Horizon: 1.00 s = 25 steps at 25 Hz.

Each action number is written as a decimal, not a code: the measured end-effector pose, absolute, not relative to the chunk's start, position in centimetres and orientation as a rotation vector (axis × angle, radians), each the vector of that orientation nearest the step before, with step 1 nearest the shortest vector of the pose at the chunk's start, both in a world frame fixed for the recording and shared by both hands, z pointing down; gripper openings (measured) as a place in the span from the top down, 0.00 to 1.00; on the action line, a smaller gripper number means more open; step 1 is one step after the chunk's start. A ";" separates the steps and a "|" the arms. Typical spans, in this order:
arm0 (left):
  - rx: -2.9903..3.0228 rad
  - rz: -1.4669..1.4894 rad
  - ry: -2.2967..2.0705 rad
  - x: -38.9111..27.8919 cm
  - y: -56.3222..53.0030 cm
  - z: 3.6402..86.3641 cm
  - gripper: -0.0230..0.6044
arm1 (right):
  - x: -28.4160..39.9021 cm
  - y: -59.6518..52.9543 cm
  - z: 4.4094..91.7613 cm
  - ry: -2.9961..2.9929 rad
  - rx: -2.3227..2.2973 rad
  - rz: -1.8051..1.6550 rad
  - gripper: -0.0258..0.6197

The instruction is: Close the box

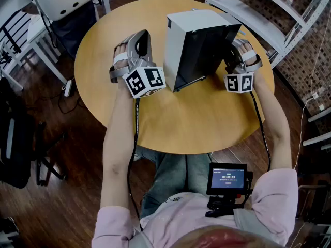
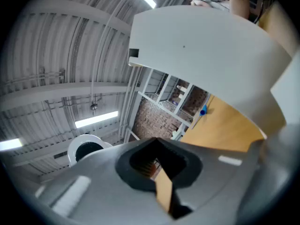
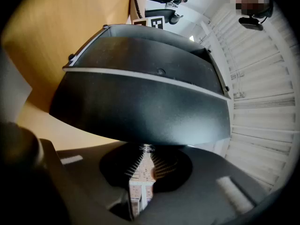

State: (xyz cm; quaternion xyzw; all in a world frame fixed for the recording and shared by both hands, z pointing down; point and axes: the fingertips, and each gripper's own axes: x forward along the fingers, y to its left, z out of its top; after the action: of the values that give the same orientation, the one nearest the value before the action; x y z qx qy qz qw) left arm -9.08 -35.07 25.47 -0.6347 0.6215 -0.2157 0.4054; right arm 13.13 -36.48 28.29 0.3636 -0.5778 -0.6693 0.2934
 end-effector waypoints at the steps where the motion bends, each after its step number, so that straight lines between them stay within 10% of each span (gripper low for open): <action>1: -1.601 -0.542 1.572 -9.2 -35.1 25.4 0.96 | 13.7 -36.8 28.2 -1.534 0.964 -1.786 0.89; 25: -1.578 -0.607 1.516 -9.4 -35.2 26.5 0.96 | 14.9 -38.2 28.3 -1.547 0.962 -1.744 0.89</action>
State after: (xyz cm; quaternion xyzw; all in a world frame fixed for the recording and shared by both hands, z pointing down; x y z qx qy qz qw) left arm -9.36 -35.21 26.49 -0.6301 0.6052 -0.2426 0.4218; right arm 14.90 -38.16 28.28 0.3631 -0.5842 -0.6587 0.3050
